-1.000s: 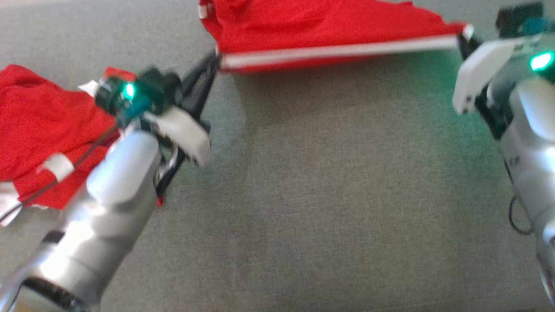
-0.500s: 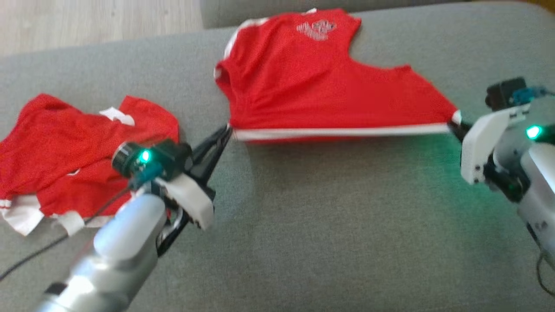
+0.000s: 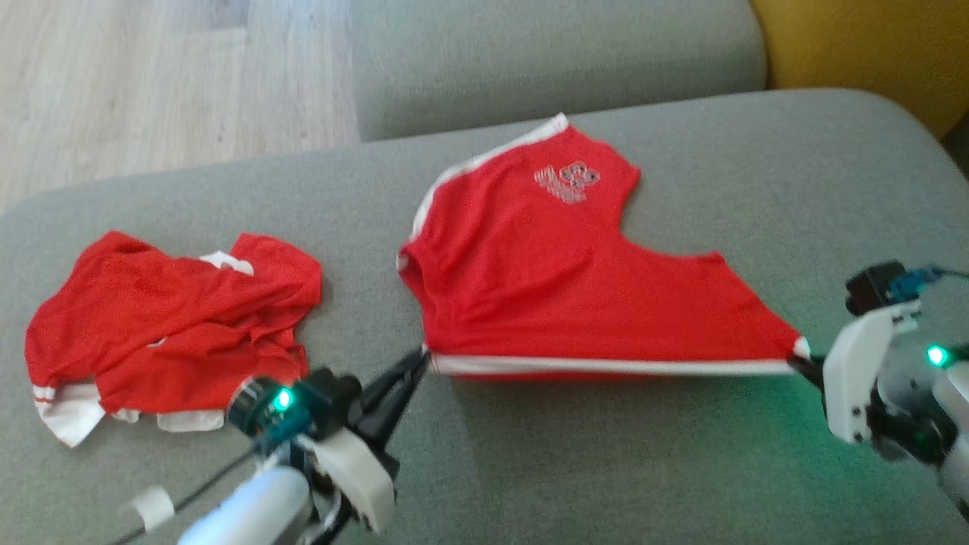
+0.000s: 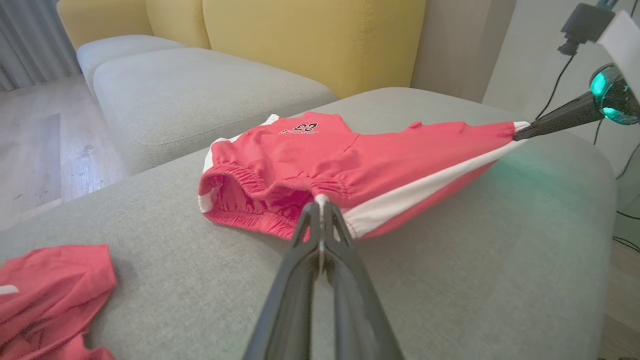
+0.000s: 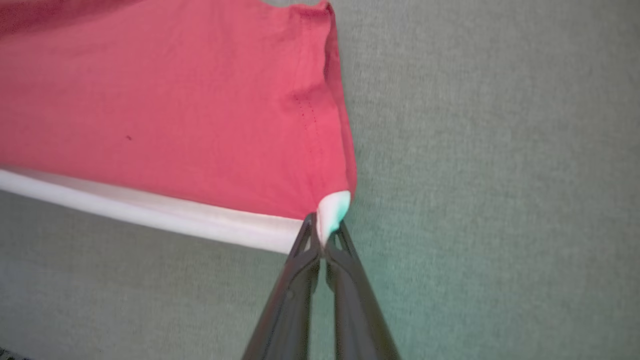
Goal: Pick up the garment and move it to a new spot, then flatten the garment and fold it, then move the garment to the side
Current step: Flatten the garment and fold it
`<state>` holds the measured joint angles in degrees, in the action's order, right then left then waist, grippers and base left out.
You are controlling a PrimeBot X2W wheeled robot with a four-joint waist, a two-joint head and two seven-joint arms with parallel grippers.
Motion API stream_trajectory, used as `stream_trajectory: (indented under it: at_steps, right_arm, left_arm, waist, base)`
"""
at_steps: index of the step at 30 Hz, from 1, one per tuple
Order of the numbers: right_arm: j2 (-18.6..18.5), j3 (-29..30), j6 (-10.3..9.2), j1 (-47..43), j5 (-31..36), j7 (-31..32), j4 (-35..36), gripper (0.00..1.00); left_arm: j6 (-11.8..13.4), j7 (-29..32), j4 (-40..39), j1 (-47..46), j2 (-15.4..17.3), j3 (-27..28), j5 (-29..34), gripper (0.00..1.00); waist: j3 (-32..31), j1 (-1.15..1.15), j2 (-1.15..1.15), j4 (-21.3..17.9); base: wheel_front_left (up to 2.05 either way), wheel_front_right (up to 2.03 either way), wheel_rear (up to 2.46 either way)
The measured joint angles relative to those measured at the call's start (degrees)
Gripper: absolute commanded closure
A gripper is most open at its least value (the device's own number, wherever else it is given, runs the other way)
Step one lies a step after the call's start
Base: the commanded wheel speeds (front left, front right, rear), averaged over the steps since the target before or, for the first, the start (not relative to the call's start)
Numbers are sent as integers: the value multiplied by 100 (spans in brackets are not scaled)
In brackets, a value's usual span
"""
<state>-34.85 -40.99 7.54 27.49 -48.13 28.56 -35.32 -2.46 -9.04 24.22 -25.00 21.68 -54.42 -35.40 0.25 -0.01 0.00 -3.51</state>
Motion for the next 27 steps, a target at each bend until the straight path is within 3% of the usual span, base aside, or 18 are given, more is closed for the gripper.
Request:
stream_trajectory:
  at_steps: [13,19,27]
  right_arm:
    - [-519,848,0,-1355,-220,506,1265,100]
    - [-447,1452,0,-1457,201,502,1650,100]
    - [-11,2068,0,-945,983,470,1911,100]
  left_arm:
    - [680,516,-1816,1018,571,-123,-199,100]
    - [782,655,-2062,995,647,-111,-200,100]
    - [856,715,-1870,307,623,168,-199,100]
  waist:
    - [-371,1,0,-56]
    - [-246,1,0,-49]
    - [270,3,0,79]
  base:
    - [0,0,0]
    - [0,0,0]
    - [0,0,0]
